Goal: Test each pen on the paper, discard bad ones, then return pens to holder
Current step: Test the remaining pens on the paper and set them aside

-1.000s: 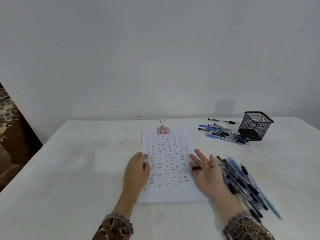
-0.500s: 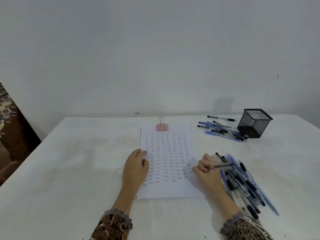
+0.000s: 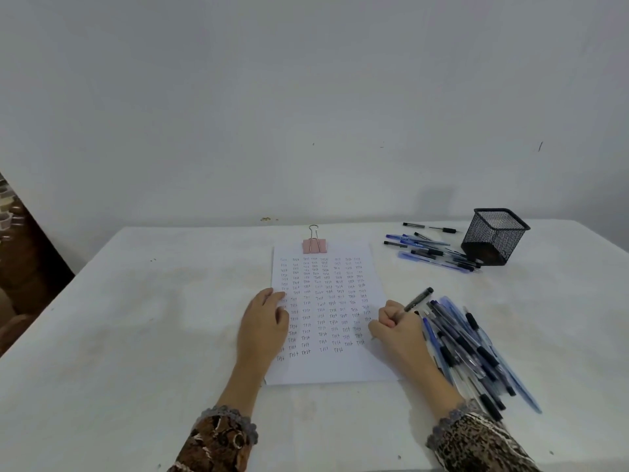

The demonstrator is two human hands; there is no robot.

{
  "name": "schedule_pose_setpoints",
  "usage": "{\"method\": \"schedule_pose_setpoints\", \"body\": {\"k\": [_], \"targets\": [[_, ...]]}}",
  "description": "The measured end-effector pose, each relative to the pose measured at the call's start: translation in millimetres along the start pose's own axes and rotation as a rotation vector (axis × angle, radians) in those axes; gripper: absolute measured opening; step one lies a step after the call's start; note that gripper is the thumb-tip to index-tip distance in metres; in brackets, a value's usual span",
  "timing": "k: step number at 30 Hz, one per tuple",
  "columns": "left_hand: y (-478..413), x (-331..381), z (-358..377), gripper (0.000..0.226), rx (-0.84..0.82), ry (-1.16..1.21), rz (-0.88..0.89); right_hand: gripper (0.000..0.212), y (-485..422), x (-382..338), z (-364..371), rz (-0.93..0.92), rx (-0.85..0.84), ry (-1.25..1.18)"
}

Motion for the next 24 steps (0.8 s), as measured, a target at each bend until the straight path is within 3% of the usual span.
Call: {"method": "schedule_pose_setpoints", "body": {"k": [9, 24], "targets": [[1, 1, -1, 0.036, 0.004, -0.006, 0.012, 0.052, -2, 6, -3, 0.035, 0.029, -0.019], [1, -1, -1, 0.036, -0.001, 0.006, 0.007, 0.040, -2, -4, -2, -0.004, 0.028, 0.063]]}}
Point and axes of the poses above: each hand's wrist, its own y-axis away from the middle knuckle, its own z-axis out of the palm, x = y × z, the point moved 9 cm from there along -y, towards the middle knuckle, and after that the axes turned 5 degrees about -x, right-handed, at the moved point
